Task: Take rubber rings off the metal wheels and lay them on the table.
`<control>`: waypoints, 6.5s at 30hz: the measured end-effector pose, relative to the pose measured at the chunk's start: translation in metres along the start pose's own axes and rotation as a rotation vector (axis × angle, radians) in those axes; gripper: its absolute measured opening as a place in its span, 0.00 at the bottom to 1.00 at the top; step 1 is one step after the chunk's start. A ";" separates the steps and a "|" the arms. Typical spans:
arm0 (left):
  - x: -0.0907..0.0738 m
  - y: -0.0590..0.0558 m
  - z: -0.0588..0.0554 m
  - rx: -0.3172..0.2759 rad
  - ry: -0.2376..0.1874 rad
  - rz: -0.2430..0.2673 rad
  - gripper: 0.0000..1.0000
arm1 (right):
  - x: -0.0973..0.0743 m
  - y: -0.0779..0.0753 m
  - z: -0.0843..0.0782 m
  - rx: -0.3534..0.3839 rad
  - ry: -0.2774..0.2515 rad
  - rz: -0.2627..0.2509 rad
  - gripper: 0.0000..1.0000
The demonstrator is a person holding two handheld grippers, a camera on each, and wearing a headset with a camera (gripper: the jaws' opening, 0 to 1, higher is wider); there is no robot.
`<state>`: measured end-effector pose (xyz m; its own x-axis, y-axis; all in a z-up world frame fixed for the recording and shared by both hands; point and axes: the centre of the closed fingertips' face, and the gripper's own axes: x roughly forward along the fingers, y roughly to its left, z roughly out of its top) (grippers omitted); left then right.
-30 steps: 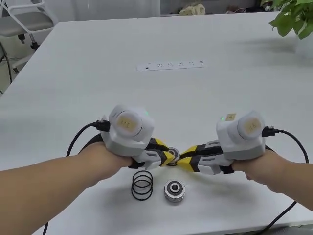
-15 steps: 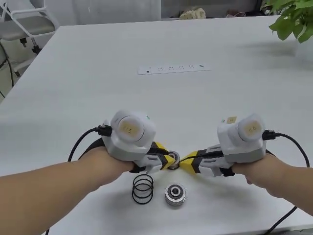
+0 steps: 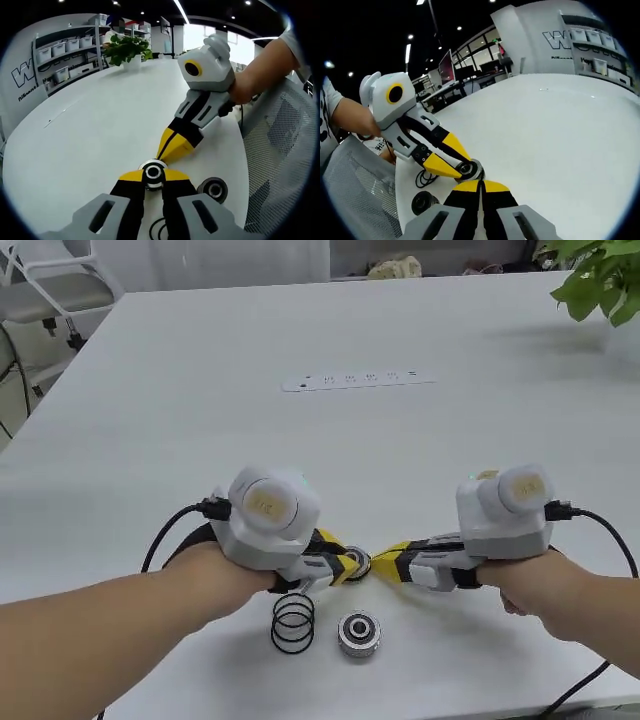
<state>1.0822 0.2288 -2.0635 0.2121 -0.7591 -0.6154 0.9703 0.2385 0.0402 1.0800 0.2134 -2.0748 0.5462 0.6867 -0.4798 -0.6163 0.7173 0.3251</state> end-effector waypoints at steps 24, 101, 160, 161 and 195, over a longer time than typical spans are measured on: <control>0.001 0.000 0.001 -0.005 -0.001 0.005 0.07 | -0.003 0.010 0.010 0.081 -0.052 0.035 0.00; -0.081 -0.011 0.003 -0.012 -0.102 -0.017 0.43 | -0.015 0.042 0.035 0.002 -0.100 0.081 0.00; -0.141 0.003 -0.047 -0.088 -0.100 0.098 0.57 | 0.037 0.075 0.001 -0.013 0.075 0.126 0.00; -0.141 0.003 -0.047 -0.089 -0.100 0.098 0.57 | 0.037 0.074 0.001 -0.015 0.075 0.124 0.00; -0.144 -0.007 -0.034 -0.104 -0.118 0.099 0.58 | -0.020 0.077 0.030 -0.083 -0.013 0.103 0.28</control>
<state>1.0406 0.3565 -2.0017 0.3241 -0.7933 -0.5154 0.9280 0.3723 0.0104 1.0388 0.2588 -2.0157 0.4850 0.7579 -0.4364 -0.7138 0.6313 0.3032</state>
